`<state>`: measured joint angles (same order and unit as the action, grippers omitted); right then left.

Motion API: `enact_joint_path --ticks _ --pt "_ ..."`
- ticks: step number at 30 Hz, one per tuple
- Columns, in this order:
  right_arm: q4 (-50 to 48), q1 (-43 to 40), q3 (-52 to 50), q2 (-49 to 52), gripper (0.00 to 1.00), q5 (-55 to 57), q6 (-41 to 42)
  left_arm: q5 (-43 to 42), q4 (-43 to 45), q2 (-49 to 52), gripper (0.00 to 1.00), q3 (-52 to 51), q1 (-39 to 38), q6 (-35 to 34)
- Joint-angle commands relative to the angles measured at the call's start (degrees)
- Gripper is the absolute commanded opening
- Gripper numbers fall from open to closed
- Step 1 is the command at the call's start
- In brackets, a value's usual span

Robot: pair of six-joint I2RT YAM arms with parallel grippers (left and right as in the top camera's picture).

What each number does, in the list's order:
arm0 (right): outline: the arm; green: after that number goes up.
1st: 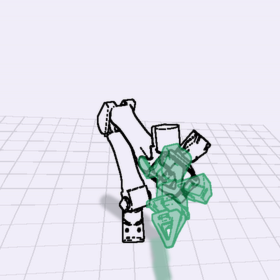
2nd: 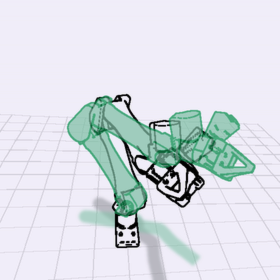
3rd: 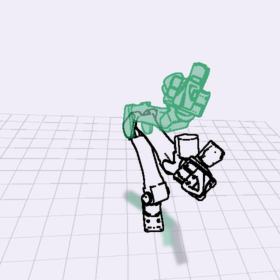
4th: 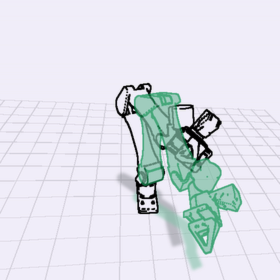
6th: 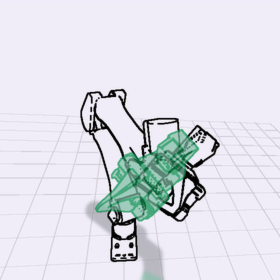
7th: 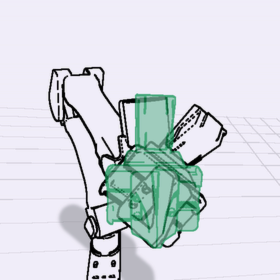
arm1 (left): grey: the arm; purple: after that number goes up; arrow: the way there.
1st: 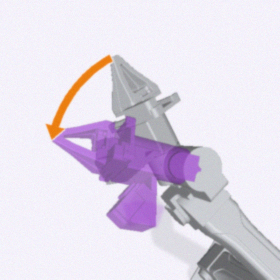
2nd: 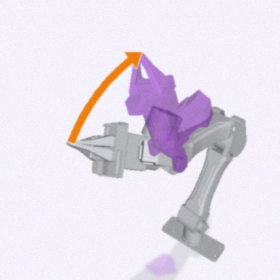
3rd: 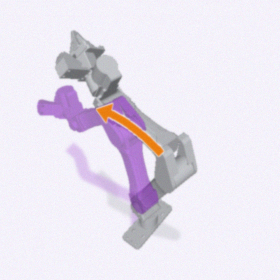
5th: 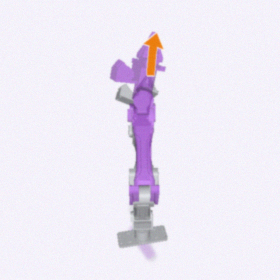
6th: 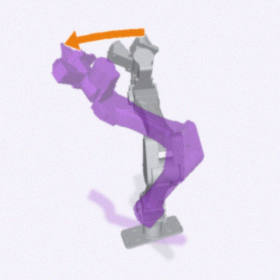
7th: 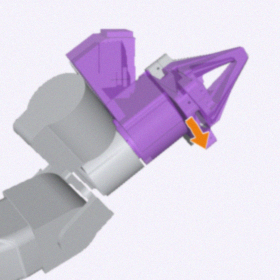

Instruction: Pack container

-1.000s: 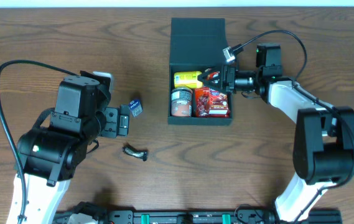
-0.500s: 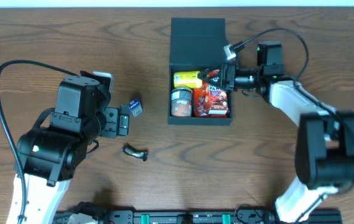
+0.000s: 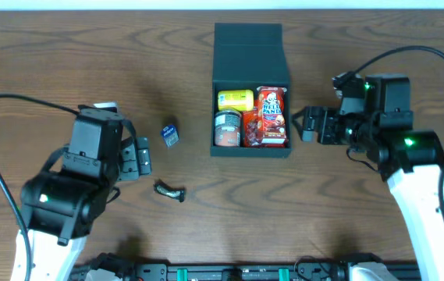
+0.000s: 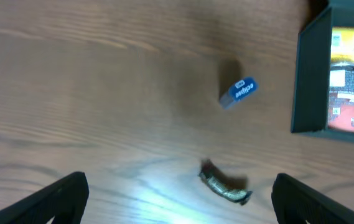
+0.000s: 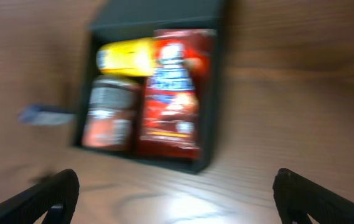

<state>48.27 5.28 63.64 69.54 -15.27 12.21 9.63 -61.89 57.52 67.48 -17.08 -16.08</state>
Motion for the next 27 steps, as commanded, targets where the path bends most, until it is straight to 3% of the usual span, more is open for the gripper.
enact_joint_path --ticks 1,11,17,27 --pt "1.0 1.6 -0.2 -2.8 0.99 11.4 -2.0 -1.6 5.3 0.2 0.95 -7.0 -1.5 -5.9" --pt "5.5 8.0 -0.2 -8.2 0.99 13.4 -3.1 -1.5 31.5 8.0 0.95 -23.6 -3.1 -5.7" --pt "6.5 10.0 -0.2 -8.2 0.99 16.8 -2.9 -6.1 40.3 18.1 0.95 -23.7 -3.1 -6.1" --pt "6.6 10.0 -0.2 -8.2 0.99 19.8 -2.8 -5.4 46.7 25.9 0.95 -23.7 -4.2 -14.3"
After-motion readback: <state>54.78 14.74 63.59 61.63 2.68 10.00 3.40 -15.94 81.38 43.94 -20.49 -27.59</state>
